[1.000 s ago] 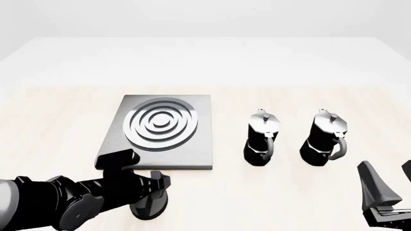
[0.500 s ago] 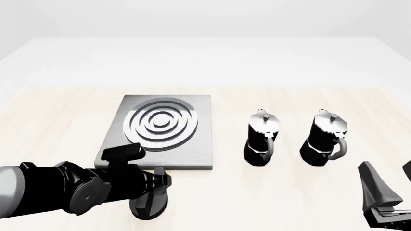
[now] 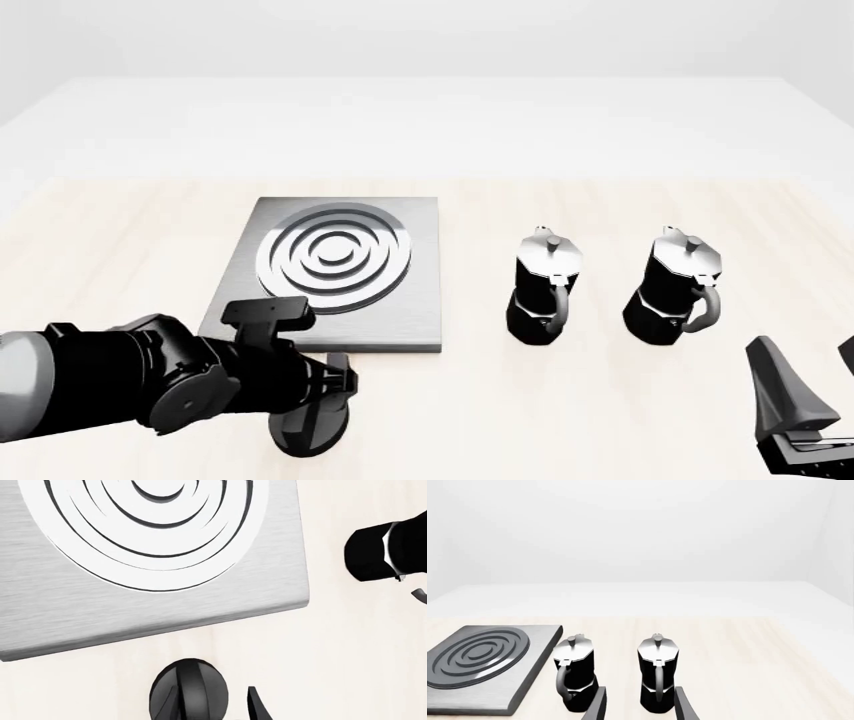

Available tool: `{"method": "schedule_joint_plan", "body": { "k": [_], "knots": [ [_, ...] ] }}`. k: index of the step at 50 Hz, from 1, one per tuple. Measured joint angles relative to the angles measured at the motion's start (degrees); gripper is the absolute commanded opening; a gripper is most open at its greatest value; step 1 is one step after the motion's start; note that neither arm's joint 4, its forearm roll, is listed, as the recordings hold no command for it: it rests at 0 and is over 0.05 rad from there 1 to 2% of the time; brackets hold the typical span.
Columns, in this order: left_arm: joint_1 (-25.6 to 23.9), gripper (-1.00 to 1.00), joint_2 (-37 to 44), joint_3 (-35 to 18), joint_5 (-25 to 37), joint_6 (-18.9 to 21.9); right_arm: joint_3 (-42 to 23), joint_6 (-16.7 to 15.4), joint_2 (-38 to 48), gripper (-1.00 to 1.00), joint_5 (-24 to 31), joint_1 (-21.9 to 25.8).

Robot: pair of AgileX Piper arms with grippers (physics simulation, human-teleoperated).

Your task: Turn off the stove.

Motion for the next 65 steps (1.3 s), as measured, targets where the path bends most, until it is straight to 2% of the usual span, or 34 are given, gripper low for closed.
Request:
{"method": "schedule_joint_plan", "body": {
  "k": [9, 20, 28, 37, 49, 65],
  "knots": [
    [0.0, 1.00, -0.4, -2.5, 4.6, 0.1, 0.0, 0.0, 0.0, 1.00, 0.0, 0.0],
    [0.7, 1.00, -2.6, -6.4, 10.8, 2.6, 0.0, 0.0, 0.0, 1.00, 0.0, 0.1],
    [0.8, 1.00, -5.6, -10.9, 2.9, 7.1, 0.0, 0.0, -0.1, 1.00, 0.1, 0.1],
    [1.8, 1.00, -8.6, -12.9, -0.3, 9.8, -0.1, 0.0, -0.4, 1.00, 0.4, 0.2],
    [4.3, 1.00, -13.6, -13.5, 0.8, 11.8, -0.1, -0.2, -0.6, 1.00, 0.5, 0.2],
    [9.0, 1.00, -22.6, -11.9, 4.9, 12.4, -0.2, -0.6, -0.6, 1.00, 0.4, 0.3]
  ]
}}
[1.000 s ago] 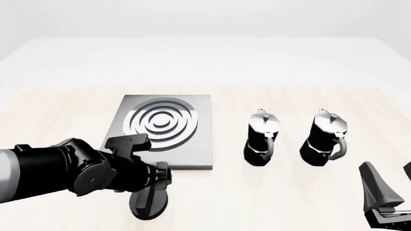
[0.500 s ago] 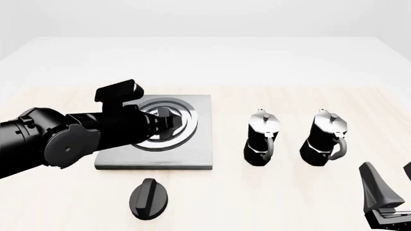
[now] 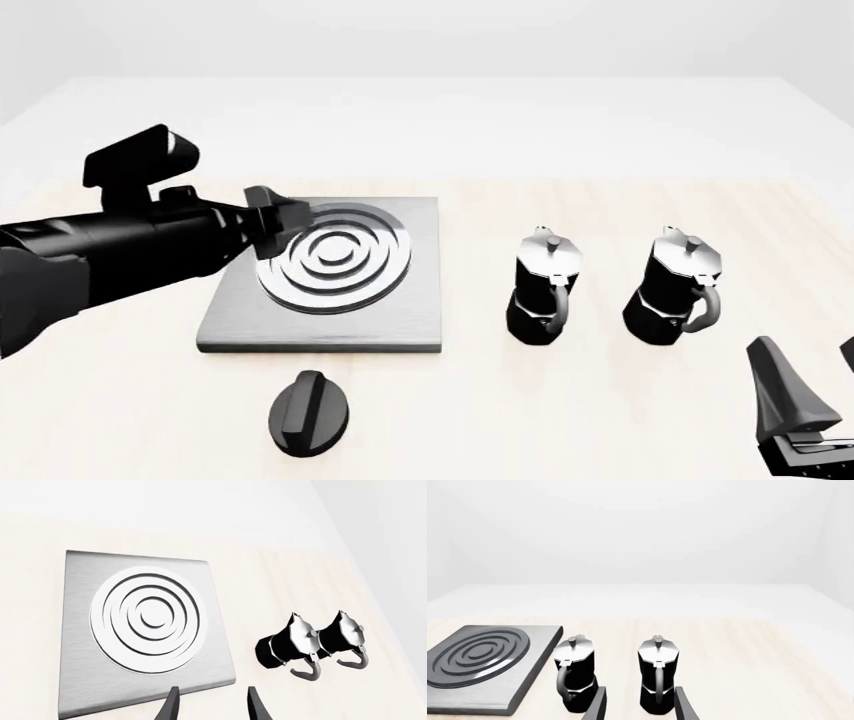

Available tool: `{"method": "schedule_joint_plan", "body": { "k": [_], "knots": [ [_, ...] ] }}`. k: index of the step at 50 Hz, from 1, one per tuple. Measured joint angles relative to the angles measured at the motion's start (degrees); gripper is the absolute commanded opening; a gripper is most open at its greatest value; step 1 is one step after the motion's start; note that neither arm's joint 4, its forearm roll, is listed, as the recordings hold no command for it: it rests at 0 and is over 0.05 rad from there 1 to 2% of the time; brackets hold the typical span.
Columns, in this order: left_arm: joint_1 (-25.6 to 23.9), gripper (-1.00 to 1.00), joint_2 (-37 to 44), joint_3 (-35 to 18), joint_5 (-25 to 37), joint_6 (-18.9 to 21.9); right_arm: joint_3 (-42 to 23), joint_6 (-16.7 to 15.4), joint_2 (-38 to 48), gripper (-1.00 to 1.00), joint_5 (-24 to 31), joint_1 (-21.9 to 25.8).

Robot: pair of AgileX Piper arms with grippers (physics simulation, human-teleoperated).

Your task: Turn off the stove.

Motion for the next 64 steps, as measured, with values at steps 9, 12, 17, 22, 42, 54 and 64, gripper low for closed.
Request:
{"method": "schedule_joint_plan", "body": {
  "k": [9, 12, 17, 22, 42, 54, 64],
  "knots": [
    [2.9, 1.00, -5.1, 0.6, 3.1, 0.2, 0.0, -0.3, 0.1, 1.00, -0.2, -0.1],
    [3.9, 1.00, -6.9, 0.7, 4.2, 0.3, 0.0, -0.3, 0.1, 1.00, -0.2, -0.1],
    [5.4, 1.00, -9.6, 1.0, 5.9, 0.2, 0.0, -0.4, 0.1, 1.00, -0.2, -0.1],
    [6.9, 1.00, -12.2, 1.4, 7.2, -0.1, 0.0, -0.5, 0.1, 1.00, -0.2, -0.1],
    [13.1, 1.00, -21.6, 4.1, 11.0, -2.4, 0.0, -0.5, 0.1, 1.00, -0.2, 0.0],
    [16.2, 1.00, -25.8, 4.4, 12.9, -3.3, 0.1, -0.6, 0.0, 1.00, -0.1, 0.2],
    [18.2, 1.00, -28.5, 4.6, 13.4, -4.3, 0.1, -0.6, -0.1, 1.00, -0.1, 0.3]
  ]
}}
